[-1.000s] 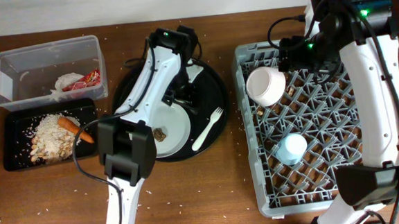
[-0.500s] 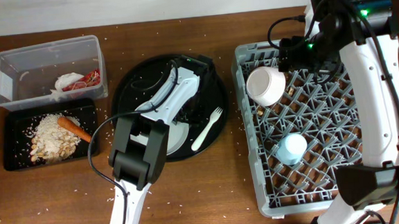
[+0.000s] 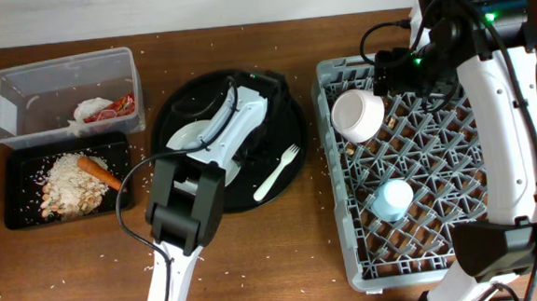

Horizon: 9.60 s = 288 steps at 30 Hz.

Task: Sort waste into correct bins and load items into the dishwasher rack
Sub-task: 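Grasp the white plate with the left gripper and tip its scraps onto black tray, then return the white plate to the round tray and withdraw the left gripper, then grasp the white plate rim with the right gripper and lift it, then stand the white plate upright in the rack with the right gripper, then grasp the white plastic fork from the round tray with the right gripper, then insert the white fork upright into the rack beside the pink bowl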

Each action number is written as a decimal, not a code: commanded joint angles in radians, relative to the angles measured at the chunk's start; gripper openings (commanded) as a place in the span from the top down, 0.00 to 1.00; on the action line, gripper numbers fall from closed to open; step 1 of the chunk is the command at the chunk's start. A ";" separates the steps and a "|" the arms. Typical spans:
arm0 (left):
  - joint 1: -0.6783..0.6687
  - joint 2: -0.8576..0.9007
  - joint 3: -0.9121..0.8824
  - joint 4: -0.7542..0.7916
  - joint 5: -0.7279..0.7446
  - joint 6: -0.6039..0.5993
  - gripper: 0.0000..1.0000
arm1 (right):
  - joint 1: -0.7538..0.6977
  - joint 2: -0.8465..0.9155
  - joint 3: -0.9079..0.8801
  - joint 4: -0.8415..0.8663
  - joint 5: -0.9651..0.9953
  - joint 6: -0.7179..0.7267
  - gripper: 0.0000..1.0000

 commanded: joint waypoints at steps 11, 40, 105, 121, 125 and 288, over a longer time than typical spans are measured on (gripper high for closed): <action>0.071 -0.053 0.452 -0.287 -0.014 0.041 1.00 | -0.001 0.004 -0.002 0.008 0.021 -0.006 0.08; 1.106 -0.223 0.261 -0.287 1.090 0.636 1.00 | -0.001 0.004 -0.002 -0.008 0.020 -0.006 0.05; 0.470 -0.232 0.502 -0.055 0.275 0.166 0.01 | 0.439 0.628 -0.002 0.477 -0.066 0.183 0.47; 0.470 -0.232 0.502 -0.055 0.275 0.166 0.01 | 0.381 0.610 0.064 0.385 -0.071 0.197 0.96; 0.470 -0.232 0.502 -0.055 0.275 0.166 0.01 | 0.304 0.497 0.271 0.208 -0.014 0.124 0.96; 0.470 -0.232 0.502 -0.029 0.275 0.166 0.01 | 0.088 0.341 0.305 -0.121 0.317 -0.086 0.96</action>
